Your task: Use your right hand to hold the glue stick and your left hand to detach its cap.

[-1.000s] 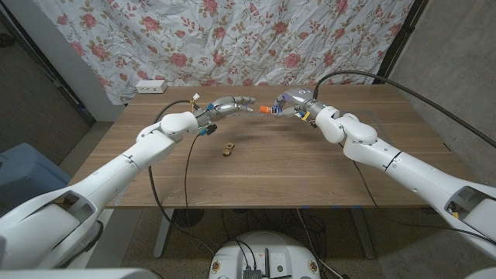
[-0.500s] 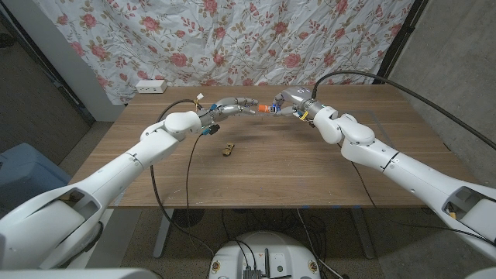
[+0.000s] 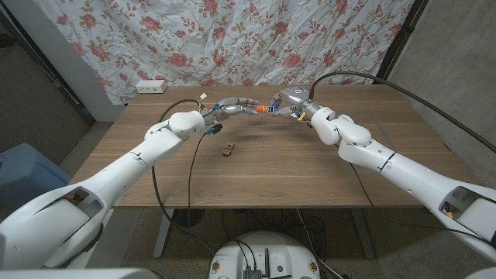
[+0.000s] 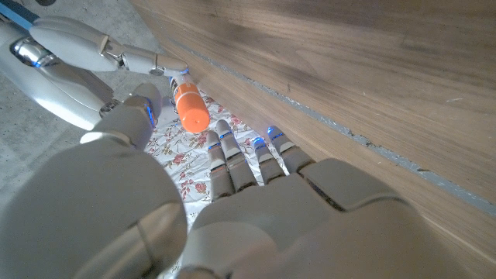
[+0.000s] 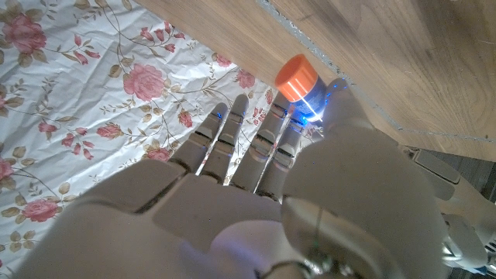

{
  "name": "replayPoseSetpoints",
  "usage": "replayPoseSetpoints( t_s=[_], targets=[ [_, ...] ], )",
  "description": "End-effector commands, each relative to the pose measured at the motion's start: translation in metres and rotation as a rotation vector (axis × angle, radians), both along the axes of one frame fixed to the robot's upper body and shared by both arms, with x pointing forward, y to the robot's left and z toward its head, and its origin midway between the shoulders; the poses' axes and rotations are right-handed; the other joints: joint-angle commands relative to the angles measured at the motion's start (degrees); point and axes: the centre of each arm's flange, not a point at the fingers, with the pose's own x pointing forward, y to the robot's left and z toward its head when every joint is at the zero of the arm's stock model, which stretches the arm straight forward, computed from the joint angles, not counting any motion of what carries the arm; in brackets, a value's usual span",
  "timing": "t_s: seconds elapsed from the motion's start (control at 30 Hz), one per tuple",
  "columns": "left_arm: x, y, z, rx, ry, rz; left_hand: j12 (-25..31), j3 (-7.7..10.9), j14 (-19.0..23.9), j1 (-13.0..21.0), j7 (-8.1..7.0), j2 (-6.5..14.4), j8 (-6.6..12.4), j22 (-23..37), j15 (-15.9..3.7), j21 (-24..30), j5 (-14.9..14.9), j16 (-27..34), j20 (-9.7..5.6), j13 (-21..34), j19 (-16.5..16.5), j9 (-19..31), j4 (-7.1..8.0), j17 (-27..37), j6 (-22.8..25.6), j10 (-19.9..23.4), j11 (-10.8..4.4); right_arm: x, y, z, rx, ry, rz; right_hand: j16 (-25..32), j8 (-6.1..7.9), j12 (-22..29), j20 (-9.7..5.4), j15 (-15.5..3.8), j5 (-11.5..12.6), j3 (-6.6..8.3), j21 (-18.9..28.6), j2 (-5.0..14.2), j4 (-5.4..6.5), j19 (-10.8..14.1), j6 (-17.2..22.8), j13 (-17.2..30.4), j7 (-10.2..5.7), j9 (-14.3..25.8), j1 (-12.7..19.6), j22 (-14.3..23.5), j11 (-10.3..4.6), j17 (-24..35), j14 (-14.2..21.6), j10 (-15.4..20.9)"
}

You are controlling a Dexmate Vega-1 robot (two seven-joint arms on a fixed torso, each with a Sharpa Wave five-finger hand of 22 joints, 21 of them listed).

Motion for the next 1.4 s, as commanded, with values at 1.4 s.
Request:
replayPoseSetpoints(
  t_s=[1.4],
  targets=[
    [-0.005,-0.011,-0.011,-0.086,-0.085,0.155,0.06,-6.03,12.97,8.18,2.23,1.45,0.75,0.18,-3.77,0.33,0.37,0.76,-0.74,-0.31,5.84,0.08,0.33,0.11,15.73,15.18,-1.13,0.000,0.010,-0.004,0.006,-0.023,-0.006,0.25,-0.03,-0.13,0.19,-7.13,0.06,-0.49,-0.03,1.00,0.03,-0.34,2.34,0.20,-0.61,0.31,-0.23,0.15,-0.16,0.11,-0.17,0.24]
  ],
)
